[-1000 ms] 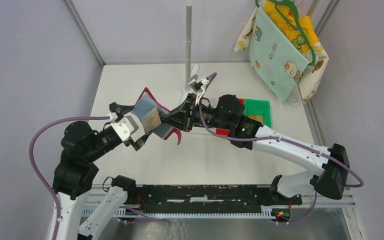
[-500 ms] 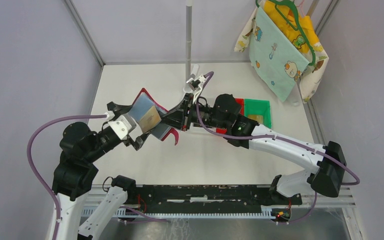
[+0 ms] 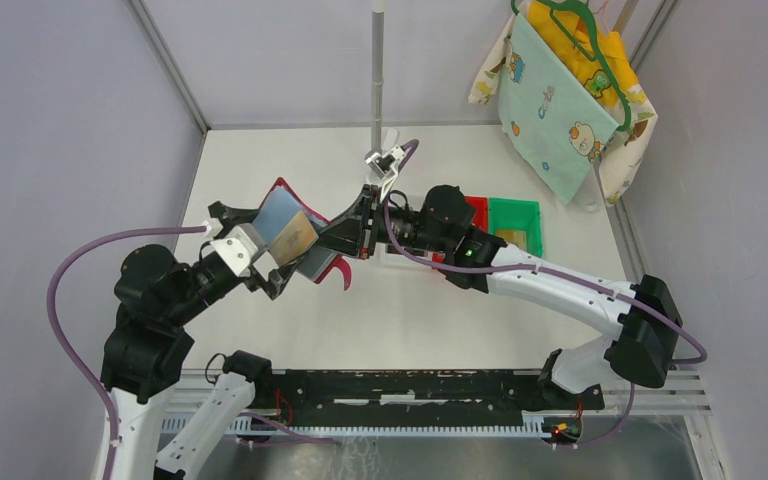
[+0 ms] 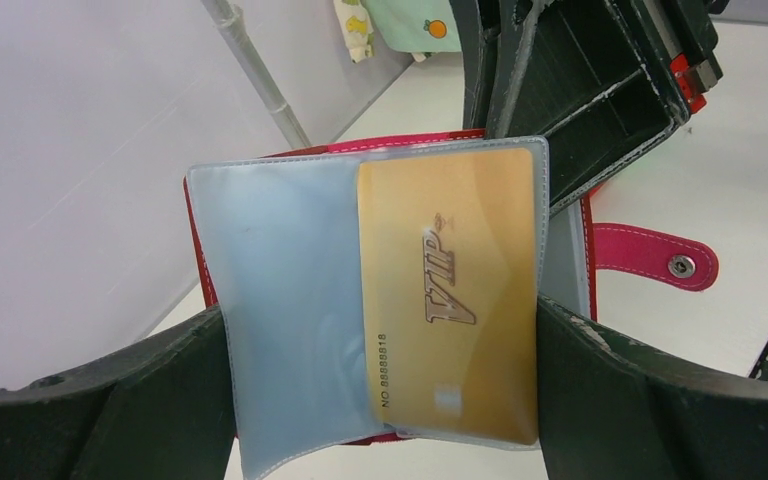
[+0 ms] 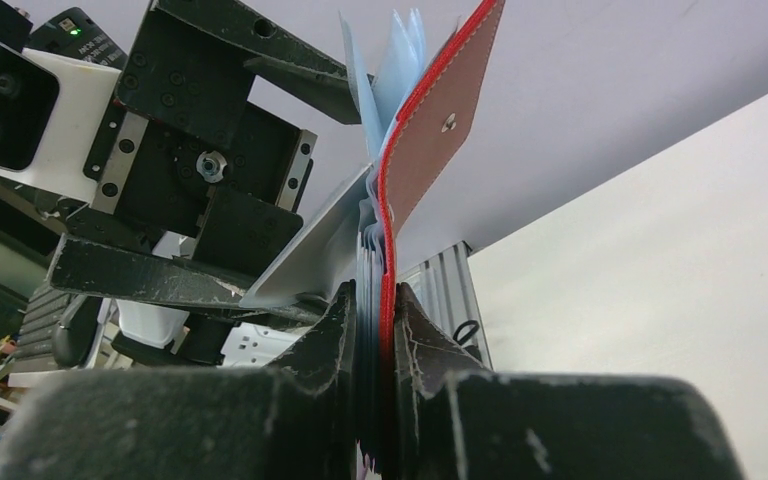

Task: Take the credit cards out of the card holder
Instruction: Remove the credit card from the card holder.

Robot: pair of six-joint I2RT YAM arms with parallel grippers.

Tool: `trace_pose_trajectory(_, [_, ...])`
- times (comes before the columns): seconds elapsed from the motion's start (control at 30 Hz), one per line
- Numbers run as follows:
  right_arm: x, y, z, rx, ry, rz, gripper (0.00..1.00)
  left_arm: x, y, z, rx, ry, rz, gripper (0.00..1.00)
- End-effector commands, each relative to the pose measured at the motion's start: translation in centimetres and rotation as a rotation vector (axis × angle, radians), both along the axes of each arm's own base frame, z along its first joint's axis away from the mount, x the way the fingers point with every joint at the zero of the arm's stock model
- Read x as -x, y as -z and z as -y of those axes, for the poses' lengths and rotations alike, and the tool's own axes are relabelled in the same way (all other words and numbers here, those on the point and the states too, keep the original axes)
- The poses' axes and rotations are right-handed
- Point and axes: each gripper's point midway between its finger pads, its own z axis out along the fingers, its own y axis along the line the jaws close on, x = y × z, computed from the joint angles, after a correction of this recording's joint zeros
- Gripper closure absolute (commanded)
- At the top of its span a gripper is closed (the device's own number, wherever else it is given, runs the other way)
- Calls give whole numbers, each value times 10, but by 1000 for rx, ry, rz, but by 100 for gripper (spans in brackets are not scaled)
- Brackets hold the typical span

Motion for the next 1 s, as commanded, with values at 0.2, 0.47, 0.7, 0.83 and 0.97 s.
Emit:
trace_pose_trajectory(0.2, [45, -89, 18, -241, -154, 103, 100, -17, 3, 2, -5, -20, -59, 0])
trace_pose_trajectory(0.47, [25, -95, 25, -256, -80, 30, 100, -20, 11, 3, -27, -18, -83, 0])
trace_pose_trajectory(0.7, [12, -100, 32, -273, -50, -19, 100, -17, 13, 0, -31, -27, -82, 0])
trace_pose_trajectory(0.83, [11, -100, 33, -278, -52, -32, 100, -18, 7, -4, -32, -53, -67, 0])
trace_pose_trajectory(0.97, [8, -96, 33, -261, -30, -50, 100, -17, 2, -7, -37, -66, -51, 0])
